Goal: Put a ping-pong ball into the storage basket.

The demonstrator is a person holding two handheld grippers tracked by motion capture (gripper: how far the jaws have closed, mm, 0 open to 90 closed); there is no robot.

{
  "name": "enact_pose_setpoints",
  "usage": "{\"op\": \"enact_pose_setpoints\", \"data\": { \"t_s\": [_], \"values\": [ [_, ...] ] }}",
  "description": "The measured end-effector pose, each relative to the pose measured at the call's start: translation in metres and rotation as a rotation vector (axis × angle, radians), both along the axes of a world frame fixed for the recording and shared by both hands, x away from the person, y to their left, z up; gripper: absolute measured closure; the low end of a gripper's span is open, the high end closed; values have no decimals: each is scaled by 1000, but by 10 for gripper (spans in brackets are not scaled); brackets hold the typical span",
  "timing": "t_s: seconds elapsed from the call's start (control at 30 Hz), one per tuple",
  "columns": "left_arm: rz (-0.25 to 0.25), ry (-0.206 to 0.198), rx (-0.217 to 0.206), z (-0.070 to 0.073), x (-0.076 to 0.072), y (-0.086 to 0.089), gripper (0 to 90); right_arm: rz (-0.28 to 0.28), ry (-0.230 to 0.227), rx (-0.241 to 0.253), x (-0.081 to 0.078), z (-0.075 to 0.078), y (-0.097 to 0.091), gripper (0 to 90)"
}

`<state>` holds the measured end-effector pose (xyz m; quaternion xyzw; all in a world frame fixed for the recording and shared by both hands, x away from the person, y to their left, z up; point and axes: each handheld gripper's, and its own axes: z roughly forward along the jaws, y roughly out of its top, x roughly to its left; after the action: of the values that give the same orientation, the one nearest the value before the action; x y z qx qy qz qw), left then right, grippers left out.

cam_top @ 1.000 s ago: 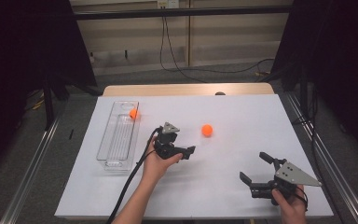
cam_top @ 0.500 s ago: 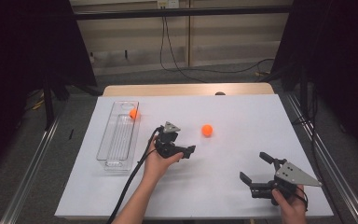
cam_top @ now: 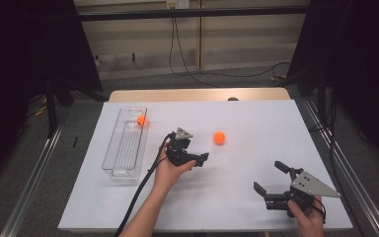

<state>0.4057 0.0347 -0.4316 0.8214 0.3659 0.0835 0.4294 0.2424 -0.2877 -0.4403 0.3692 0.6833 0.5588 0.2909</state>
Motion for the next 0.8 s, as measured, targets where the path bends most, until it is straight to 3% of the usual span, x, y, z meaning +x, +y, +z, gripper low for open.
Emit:
{"op": "enact_pose_setpoints", "data": {
  "t_s": [0.37,0.8],
  "values": [
    [-16,-14,19,3,3,-10,113,2,-1,-1,0,0,0,9],
    [-13,-17,6,2,6,-17,114,2,-1,-1,0,0,1,9]
  ]
}}
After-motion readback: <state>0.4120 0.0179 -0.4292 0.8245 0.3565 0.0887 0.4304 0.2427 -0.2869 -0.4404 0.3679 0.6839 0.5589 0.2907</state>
